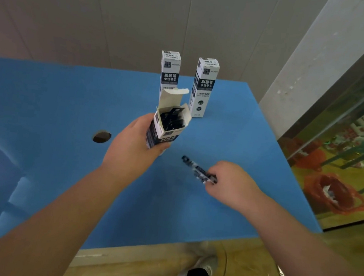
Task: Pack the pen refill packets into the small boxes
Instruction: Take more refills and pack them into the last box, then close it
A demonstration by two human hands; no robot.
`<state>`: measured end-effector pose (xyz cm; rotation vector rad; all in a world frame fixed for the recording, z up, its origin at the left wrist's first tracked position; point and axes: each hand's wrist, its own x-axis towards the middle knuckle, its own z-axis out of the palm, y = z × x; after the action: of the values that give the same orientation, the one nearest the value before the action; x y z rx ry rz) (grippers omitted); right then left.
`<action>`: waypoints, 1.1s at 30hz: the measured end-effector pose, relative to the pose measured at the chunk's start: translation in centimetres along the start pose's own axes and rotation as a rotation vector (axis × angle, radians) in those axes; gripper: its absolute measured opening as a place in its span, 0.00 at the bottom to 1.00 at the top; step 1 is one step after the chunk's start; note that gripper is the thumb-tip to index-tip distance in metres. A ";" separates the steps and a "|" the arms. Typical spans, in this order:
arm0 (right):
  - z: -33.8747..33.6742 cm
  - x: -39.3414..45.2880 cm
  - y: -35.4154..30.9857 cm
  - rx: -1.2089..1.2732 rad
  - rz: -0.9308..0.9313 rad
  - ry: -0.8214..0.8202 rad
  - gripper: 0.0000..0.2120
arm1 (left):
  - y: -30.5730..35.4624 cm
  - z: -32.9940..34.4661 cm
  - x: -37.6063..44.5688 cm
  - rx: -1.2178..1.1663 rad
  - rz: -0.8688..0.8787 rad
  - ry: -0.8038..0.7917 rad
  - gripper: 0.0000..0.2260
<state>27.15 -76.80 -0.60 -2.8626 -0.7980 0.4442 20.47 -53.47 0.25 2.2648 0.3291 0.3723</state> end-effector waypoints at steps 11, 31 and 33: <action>-5.0 -0.3 0.3 1.179 0.286 0.030 0.02 | 0.0 0.3 0.1 0.008 -0.014 -0.012 0.22; -8.9 -2.6 -3.8 1.457 0.050 0.598 0.06 | 0.3 0.5 0.3 0.113 0.065 -0.028 0.22; -9.2 -2.5 -4.4 1.381 0.034 0.650 0.07 | 0.5 0.5 0.2 0.120 0.082 -0.023 0.22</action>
<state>25.88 -74.84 9.66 -1.5286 -0.1425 -0.0138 20.90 -54.05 0.32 2.4039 0.2533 0.3774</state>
